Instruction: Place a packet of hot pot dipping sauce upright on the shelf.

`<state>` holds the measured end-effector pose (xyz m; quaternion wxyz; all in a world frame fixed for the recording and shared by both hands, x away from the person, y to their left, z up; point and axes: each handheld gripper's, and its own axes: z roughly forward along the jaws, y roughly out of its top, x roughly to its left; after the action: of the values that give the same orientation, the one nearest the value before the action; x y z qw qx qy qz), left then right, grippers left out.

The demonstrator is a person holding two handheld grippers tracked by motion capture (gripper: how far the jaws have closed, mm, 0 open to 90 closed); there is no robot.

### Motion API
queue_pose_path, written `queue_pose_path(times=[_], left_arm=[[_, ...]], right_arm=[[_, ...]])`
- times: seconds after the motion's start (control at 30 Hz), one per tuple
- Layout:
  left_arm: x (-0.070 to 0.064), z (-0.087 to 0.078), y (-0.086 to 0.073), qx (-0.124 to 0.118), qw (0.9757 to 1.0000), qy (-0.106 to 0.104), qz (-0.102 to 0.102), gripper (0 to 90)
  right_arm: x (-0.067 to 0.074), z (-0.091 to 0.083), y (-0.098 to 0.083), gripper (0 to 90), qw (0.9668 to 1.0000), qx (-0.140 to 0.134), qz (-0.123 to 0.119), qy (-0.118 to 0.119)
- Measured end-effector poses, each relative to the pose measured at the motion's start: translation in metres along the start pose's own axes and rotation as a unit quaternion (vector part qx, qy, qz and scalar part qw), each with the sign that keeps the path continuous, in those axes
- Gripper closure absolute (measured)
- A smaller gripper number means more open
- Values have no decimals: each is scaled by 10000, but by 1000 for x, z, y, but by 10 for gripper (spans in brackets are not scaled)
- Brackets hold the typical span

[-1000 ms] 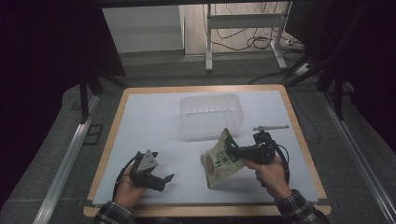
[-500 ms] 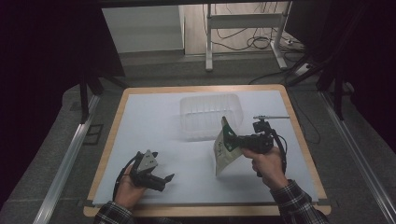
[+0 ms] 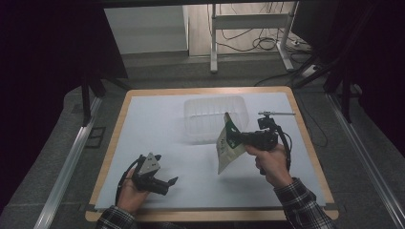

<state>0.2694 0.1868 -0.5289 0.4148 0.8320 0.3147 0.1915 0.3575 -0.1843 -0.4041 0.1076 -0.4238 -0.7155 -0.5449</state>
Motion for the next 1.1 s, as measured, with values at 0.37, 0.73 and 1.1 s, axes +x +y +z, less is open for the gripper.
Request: queue_pose_path(times=[0.37,0.73,1.1], left_arm=[[3,-5,0,-263,9993,-195,-193,0],[7,-12,3,-615,9953,-500,-561,0],[6,-16,4,-691,9943,-503,-636,0]], right_arm=[[4,5,14,893,9999,-44,27,119],[8,13,27,893,9998,-18,2,186],[11,24,41,893,9999,-38,-73,130]])
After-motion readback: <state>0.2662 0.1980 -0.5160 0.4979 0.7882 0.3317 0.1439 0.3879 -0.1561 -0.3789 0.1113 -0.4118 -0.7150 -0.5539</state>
